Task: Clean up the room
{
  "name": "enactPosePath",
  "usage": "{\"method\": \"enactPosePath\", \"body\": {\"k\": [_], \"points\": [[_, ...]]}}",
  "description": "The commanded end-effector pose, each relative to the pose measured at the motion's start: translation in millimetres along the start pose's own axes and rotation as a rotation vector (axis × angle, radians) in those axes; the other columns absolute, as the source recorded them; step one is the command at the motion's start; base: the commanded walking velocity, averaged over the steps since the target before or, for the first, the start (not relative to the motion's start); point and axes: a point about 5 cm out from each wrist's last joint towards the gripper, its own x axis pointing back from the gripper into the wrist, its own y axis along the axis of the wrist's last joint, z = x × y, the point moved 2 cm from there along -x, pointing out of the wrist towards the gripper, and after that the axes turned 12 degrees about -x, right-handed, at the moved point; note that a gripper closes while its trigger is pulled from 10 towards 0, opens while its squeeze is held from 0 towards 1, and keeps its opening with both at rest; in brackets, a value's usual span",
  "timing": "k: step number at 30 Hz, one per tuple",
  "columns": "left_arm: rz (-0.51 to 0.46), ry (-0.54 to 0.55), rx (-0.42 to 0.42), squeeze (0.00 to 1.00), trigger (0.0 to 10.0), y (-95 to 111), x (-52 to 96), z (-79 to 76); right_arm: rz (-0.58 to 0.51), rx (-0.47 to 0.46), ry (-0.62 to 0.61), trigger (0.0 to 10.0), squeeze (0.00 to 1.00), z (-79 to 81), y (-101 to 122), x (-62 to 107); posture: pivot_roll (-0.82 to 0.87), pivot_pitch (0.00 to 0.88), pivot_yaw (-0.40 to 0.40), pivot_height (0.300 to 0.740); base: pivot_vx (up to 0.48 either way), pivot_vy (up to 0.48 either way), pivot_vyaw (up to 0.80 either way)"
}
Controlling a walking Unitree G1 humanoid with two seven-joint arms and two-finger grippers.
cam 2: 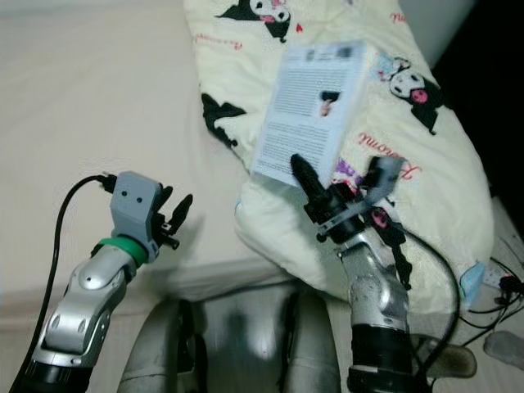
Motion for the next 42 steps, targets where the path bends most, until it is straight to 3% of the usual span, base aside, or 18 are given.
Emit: {"method": "enactPosePath", "body": {"k": [1, 3, 6, 7, 10, 12, 13, 15, 16, 26, 28, 31, 42], "points": [[0.005, 0.008, 0.005, 0.0, 10.0, -3, 1.9, 1.8, -0.027, -0.043, 0.031, 10.0, 0.0, 9.6, 3, 0.0, -0.13, 0.107, 0.093, 0.615, 0.0, 0.0, 0.0], [-0.02, 0.055, -0.021, 0.0, 10.0, 3, 1.7, 17.2, -0.049, -0.077, 0.016, 10.0, 0.0, 17.0, -3, 4.0, -0.13, 0.084, 0.094, 0.615, 0.0, 0.0, 0.0], [-0.027, 0.071, -0.028, 0.0, 10.0, 5, 1.8, 22.4, -0.054, -0.083, 0.004, 10.0, 0.0, 19.1, -5, 5.7, -0.13, 0.084, 0.094, 0.615, 0.0, 0.0, 0.0], [0.009, 0.124, 0.013, 0.0, 10.0, -4, 6.6, 36.5, -0.041, -0.094, -0.071, 10.0, 0.0, 15.3, -11, 15.3, -0.13, 0.051, 0.079, 0.615, 0.0, 0.0, 0.0], [0.029, 0.141, 0.034, 0.0, 10.0, -9, 8.7, 40.1, -0.034, -0.102, -0.097, 10.0, 0.0, 13.9, -12, 18.9, -0.13, 0.051, 0.079, 0.615, 0.0, 0.0, 0.0], [0.094, 0.206, 0.11, 0.0, 10.0, -26, 15.4, 47.2, -0.025, -0.123, -0.135, 10.0, 0.0, 10.6, -13, 26.1, -0.13, 0.033, 0.063, 0.615, 0.0, 0.0, 0.0], [0.094, 0.206, 0.11, 0.0, 10.0, -26, 15.4, 47.2, -0.025, -0.123, -0.135, 10.0, 0.0, 10.6, -13, 26.1, -0.13, 0.033, 0.063, 0.615, 0.0, 0.0, 0.0], [0.16, 0.325, 0.217, 0.0, 10.0, -44, 24.4, 57.1, -0.019, -0.159, -0.175, 10.0, 0.0, 2.5, -12, 33.1, -0.12, 0.012, 0.028, 0.615, 0.0, 0.0, 0.0], [0.168, 0.343, 0.232, 0.0, 10.0, -46, 25.7, 58.5, -0.019, -0.165, -0.183, 10.0, 0.0, 1.1, -12, 34.2, -0.12, 0.012, 0.028, 0.615, 0.0, 0.0, 0.0], [0.096, 0.362, 0.21, 0.0, 10.0, -37, 22.8, 60.7, 0.006, -0.187, -0.16, 10.0, 0.0, -4.6, -12, 29.6, -0.09, 0.0, -0.038, 0.645, 0.0, 0.0, 0.0], [0.055, 0.348, 0.176, 0.0, 10.0, -28, 19.1, 57.1, 0.014, -0.21, -0.142, 10.0, 0.0, -4.7, -9, 27.2, -0.08, 0.0, -0.053, 0.655, 0.0, 0.0, 0.0], [0.011, 0.319, 0.138, 0.0, 10.0, -18, 15.7, 50.6, 0.017, -0.236, -0.124, 10.0, 0.0, -4.7, -6, 25.2, -0.08, 0.0, -0.055, 0.67, 0.0, 0.0, 0.0], [-0.032, 0.257, 0.126, 0.0, 10.0, -4, 12.6, 39.8, 0.022, -0.255, -0.12, 10.0, 0.0, -3.8, -11, 26.5, -0.08, 0.0, -0.04, 0.715, 0.0, 0.0, 0.0]]}}
